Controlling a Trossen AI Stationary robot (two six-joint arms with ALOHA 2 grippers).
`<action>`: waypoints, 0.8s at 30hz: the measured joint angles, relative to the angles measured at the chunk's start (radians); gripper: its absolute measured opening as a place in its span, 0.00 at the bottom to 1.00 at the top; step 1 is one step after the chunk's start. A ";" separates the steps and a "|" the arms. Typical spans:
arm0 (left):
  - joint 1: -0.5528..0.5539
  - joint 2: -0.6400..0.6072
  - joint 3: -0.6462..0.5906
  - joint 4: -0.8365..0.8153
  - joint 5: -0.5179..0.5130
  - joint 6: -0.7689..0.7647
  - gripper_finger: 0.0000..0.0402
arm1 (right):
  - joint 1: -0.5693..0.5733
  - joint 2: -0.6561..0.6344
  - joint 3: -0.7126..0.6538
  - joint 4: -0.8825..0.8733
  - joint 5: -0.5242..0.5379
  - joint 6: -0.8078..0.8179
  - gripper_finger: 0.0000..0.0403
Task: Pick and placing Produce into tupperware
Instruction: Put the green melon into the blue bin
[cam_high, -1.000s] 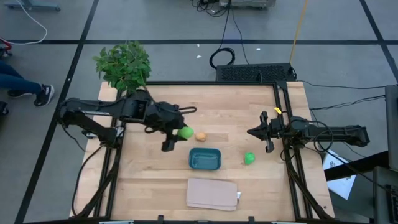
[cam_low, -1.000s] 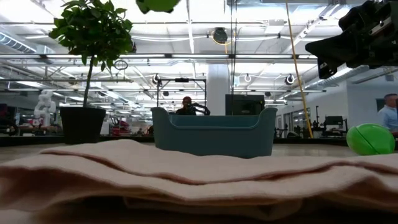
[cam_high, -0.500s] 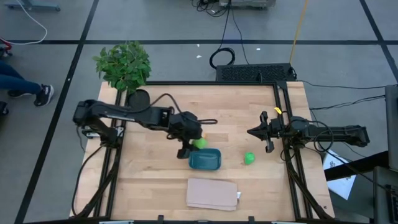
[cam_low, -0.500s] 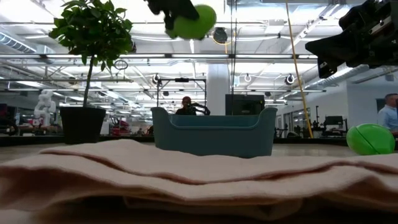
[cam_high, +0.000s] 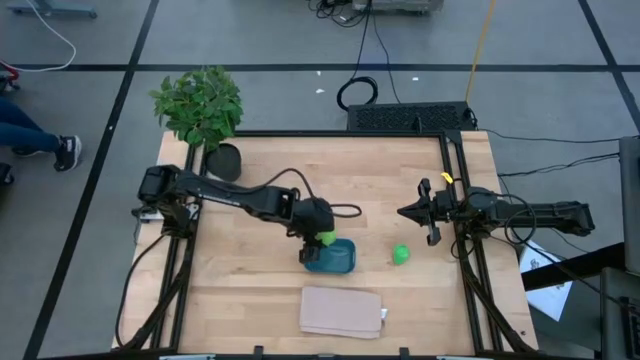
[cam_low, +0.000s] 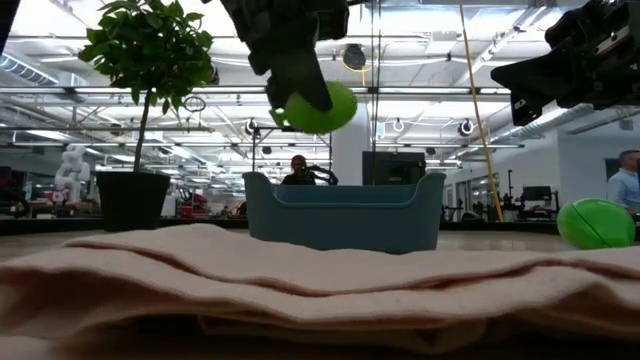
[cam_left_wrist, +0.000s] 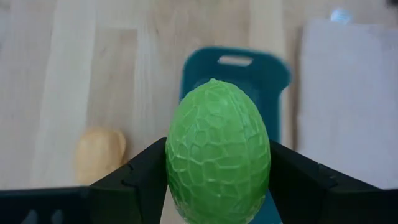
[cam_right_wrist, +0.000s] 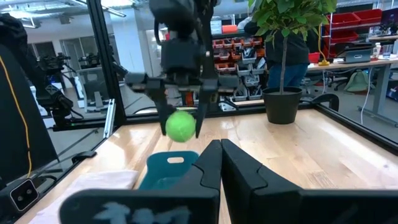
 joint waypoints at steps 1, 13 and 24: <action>-0.006 0.006 0.000 -0.010 -0.017 -0.005 0.57 | 0.000 0.000 0.000 0.000 0.000 0.000 0.00; -0.061 0.055 0.002 0.056 -0.144 -0.132 0.57 | 0.000 0.003 0.000 0.012 0.000 0.000 0.00; -0.089 0.129 0.000 0.093 -0.116 -0.060 0.57 | 0.000 0.008 0.000 0.018 0.000 0.000 0.00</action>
